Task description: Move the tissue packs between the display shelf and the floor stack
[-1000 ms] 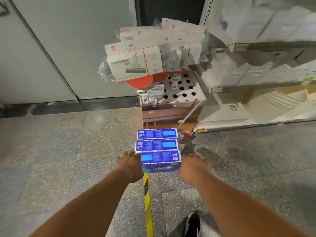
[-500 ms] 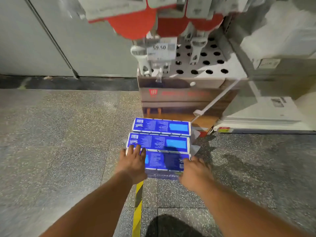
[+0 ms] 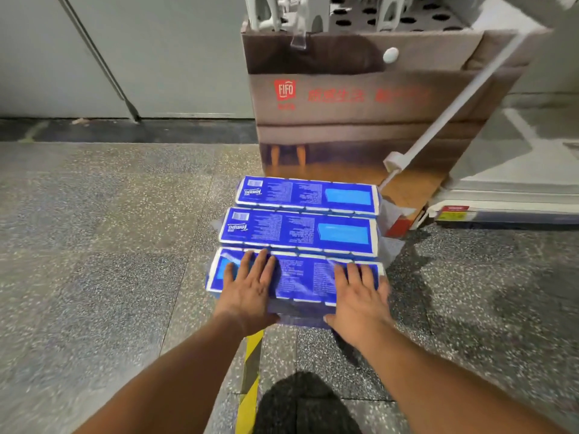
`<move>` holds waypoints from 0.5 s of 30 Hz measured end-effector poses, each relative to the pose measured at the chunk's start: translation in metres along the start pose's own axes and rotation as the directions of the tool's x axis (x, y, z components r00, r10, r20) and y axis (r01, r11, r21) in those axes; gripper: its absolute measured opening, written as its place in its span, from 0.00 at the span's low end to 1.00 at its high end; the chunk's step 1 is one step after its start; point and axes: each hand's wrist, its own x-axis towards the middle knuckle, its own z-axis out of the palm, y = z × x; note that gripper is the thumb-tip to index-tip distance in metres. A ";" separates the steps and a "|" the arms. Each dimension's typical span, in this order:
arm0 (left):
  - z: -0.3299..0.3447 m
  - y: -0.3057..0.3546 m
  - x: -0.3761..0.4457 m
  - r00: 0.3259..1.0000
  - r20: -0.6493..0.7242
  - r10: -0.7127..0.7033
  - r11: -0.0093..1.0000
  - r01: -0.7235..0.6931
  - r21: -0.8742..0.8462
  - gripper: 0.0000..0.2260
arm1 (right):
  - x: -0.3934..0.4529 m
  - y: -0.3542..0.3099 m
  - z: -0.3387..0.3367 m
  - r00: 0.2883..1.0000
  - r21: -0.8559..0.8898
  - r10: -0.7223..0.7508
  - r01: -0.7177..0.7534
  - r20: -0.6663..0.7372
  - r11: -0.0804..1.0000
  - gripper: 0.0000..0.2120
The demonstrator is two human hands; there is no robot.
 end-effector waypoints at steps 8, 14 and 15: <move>-0.005 -0.022 0.016 0.997 0.027 0.071 0.989 -0.074 0.126 0.58 | 0.019 0.005 0.004 0.990 -0.014 -0.095 0.097 0.105 0.995 0.60; -0.014 -0.029 0.019 0.992 0.056 0.115 0.984 -0.122 0.131 0.52 | 0.032 0.003 -0.003 0.990 0.006 -0.108 0.107 0.091 0.994 0.57; -0.018 -0.030 0.019 0.993 0.061 0.105 0.987 -0.112 0.115 0.51 | 0.033 0.003 -0.008 0.990 0.016 -0.113 0.113 0.089 0.994 0.57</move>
